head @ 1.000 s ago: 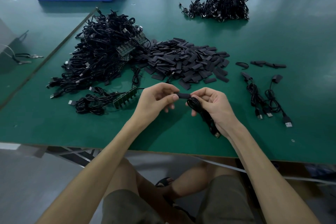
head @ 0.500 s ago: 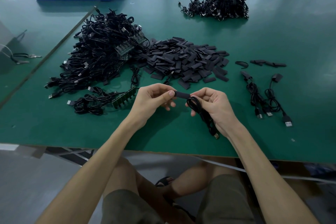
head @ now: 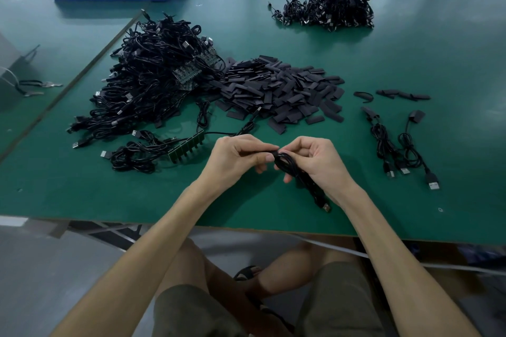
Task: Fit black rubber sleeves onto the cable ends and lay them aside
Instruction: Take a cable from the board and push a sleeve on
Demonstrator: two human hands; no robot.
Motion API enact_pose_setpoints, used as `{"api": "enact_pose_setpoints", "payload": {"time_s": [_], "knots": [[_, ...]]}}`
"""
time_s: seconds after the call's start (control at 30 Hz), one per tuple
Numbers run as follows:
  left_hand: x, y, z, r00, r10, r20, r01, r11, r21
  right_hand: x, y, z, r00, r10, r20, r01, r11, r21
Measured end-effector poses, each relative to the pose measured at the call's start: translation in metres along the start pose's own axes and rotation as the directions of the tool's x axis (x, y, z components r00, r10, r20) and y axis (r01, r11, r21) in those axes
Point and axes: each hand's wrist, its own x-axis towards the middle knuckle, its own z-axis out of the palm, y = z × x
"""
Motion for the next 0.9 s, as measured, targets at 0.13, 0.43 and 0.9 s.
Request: {"api": "enact_pose_setpoints", "payload": {"time_s": [0.13, 0.43, 0.9], "knots": [[-0.0002, -0.0001, 0.0005, 1.000, 0.023, 0.000, -0.023, 1.000, 0.011, 0.0008, -0.0018, -0.0010, 0.999, 0.027, 0.031, -0.027, 1.000, -0.006], [-0.0011, 0.0005, 0.0021, 0.997, 0.077, -0.020, -0.075, 0.996, 0.054, 0.0034, 0.0008, -0.0011, 0.999, 0.011, 0.036, -0.011, 1.000, -0.011], [-0.0023, 0.0024, 0.0029, 0.997, 0.082, 0.001, -0.082, 0.995, 0.062, 0.0056, 0.0045, -0.0044, 0.999, 0.032, 0.033, -0.030, 0.998, -0.055]]}}
